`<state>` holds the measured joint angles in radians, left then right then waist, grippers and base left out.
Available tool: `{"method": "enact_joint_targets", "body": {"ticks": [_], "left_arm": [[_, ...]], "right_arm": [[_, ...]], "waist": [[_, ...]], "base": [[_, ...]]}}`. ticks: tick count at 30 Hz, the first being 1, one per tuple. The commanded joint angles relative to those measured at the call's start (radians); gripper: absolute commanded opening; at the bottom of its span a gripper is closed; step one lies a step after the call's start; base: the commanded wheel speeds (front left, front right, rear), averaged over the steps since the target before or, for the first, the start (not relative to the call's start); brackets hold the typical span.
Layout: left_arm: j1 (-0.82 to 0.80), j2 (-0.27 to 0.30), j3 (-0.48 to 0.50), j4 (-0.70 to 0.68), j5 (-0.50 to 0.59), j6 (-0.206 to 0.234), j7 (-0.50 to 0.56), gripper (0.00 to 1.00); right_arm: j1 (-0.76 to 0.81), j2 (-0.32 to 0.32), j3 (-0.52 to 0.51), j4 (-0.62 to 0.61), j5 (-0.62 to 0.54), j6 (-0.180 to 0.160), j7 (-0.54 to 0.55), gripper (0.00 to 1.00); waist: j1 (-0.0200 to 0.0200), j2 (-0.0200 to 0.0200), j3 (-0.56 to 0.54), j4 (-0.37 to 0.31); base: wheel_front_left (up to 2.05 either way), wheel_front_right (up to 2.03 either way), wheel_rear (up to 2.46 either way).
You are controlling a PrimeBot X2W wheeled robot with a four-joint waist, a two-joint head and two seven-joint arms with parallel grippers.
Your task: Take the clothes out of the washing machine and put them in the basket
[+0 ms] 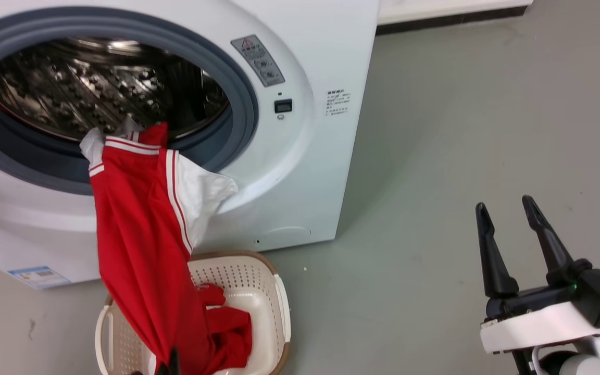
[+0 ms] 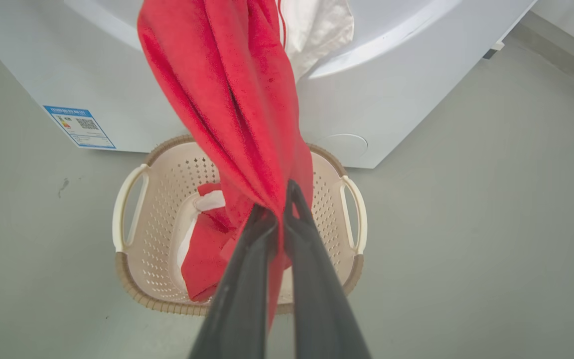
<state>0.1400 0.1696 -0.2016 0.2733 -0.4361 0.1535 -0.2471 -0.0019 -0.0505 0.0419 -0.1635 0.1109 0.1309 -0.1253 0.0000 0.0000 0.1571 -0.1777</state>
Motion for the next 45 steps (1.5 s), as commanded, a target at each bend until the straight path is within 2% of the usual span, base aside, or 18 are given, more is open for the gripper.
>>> {"method": "enact_joint_targets", "body": {"ticks": [1, 6, 14, 25, 33, 34, 36, 37, 38, 45], "left_arm": [[0.001, -0.007, -0.002, 0.017, -0.004, -0.008, -0.007, 0.0], [-0.032, -0.034, -0.011, 0.151, -0.025, -0.044, -0.012, 0.0], [-0.146, -0.038, 0.026, 0.378, -0.06, -0.083, -0.016, 0.0], [-0.423, -0.017, 0.058, 0.684, -0.083, -0.127, -0.017, 0.0], [-0.629, 0.02, 0.073, 0.846, -0.098, -0.16, -0.018, 0.02], [-0.648, 0.026, 0.073, 0.86, -0.099, -0.165, -0.018, 0.14], [-0.678, 0.031, 0.079, 0.888, -0.106, -0.175, -0.019, 0.46], [-0.689, 0.031, 0.081, 0.9, -0.107, -0.179, -0.019, 0.86], [-0.698, 0.033, 0.081, 0.913, -0.109, -0.181, -0.019, 1.0], [-0.734, 0.041, 0.082, 0.965, -0.114, -0.191, -0.019, 1.0]], "right_arm": [[-0.022, 0.001, 0.0, -0.008, -0.004, 0.0, -0.001, 1.0], [-0.046, 0.001, -0.003, -0.016, -0.002, 0.0, -0.006, 1.0], [-0.096, 0.001, 0.006, -0.016, 0.004, 0.0, -0.019, 1.0], [-0.181, 0.001, 0.025, -0.028, 0.009, 0.0, -0.041, 1.0], [-0.221, 0.001, 0.03, -0.023, 0.018, 0.0, -0.061, 1.0], [-0.226, 0.001, 0.031, -0.02, 0.019, 0.0, -0.063, 1.0], [-0.227, 0.001, 0.031, -0.014, 0.021, 0.0, -0.07, 1.0], [-0.226, 0.001, 0.032, -0.01, 0.023, 0.0, -0.07, 1.0], [-0.226, 0.001, 0.032, -0.007, 0.025, 0.0, -0.073, 1.0], [-0.234, 0.001, 0.028, 0.008, 0.03, 0.0, -0.085, 1.0]], "waist": [[0.0, 0.0, 0.024, 0.002], [0.0, 0.0, 0.086, 0.003], [0.0, 0.0, 0.2, -0.01], [0.0, 0.0, 0.4, -0.034], [0.0, 0.0, 0.492, -0.064], [0.0, 0.0, 0.498, -0.069], [0.0, 0.0, 0.503, -0.075], [0.0, 0.0, 0.504, -0.077], [0.0, 0.0, 0.505, -0.08], [0.0, 0.0, 0.496, -0.081]], "base": [[0.0, 0.0, 0.0], [0.0, 0.0, 0.0], [0.0, 0.0, 0.0], [0.0, 0.0, 0.0], [0.0, 0.0, 0.0], [0.0, 0.0, 0.0], [0.0, 0.0, 0.0], [0.0, 0.0, 0.0], [0.0, 0.0, 0.0], [0.0, 0.0, 0.0]]}}
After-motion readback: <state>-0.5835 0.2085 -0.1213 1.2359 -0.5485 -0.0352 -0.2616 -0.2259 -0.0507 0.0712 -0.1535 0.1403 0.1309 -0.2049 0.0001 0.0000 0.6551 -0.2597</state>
